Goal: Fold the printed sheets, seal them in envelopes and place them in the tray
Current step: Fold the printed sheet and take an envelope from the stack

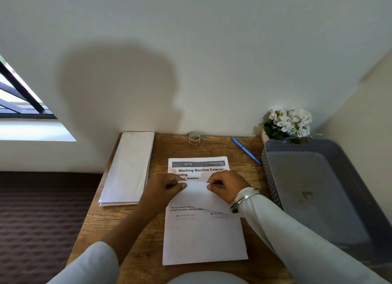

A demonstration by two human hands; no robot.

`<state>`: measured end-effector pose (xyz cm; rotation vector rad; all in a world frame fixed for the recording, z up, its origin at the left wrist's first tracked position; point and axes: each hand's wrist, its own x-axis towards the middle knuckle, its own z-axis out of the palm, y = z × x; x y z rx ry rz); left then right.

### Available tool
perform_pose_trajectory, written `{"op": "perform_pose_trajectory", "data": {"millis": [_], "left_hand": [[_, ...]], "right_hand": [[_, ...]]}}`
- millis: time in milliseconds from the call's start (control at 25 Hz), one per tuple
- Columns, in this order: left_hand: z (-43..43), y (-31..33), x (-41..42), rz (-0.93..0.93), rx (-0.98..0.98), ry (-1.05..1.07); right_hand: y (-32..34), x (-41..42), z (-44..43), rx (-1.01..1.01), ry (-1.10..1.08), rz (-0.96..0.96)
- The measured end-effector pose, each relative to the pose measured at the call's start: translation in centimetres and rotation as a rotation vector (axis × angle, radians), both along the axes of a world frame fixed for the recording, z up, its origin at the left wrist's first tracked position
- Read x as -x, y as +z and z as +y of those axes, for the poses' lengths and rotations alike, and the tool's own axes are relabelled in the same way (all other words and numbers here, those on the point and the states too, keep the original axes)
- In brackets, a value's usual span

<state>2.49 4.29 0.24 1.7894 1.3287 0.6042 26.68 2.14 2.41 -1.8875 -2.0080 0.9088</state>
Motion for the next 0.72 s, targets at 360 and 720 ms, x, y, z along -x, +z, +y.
{"op": "perform_pose_trajectory", "data": {"millis": [360, 720], "left_hand": [[0.1, 1.7, -1.2, -0.082, -0.086, -0.014], [0.1, 1.9, 3.4, -0.161, 0.026, 0.153]], "right_hand": [[1.4, 1.7, 0.2, -0.106, 0.067, 0.206], [0.3, -3.3, -0.9, -0.002, -0.039, 0.143]]}}
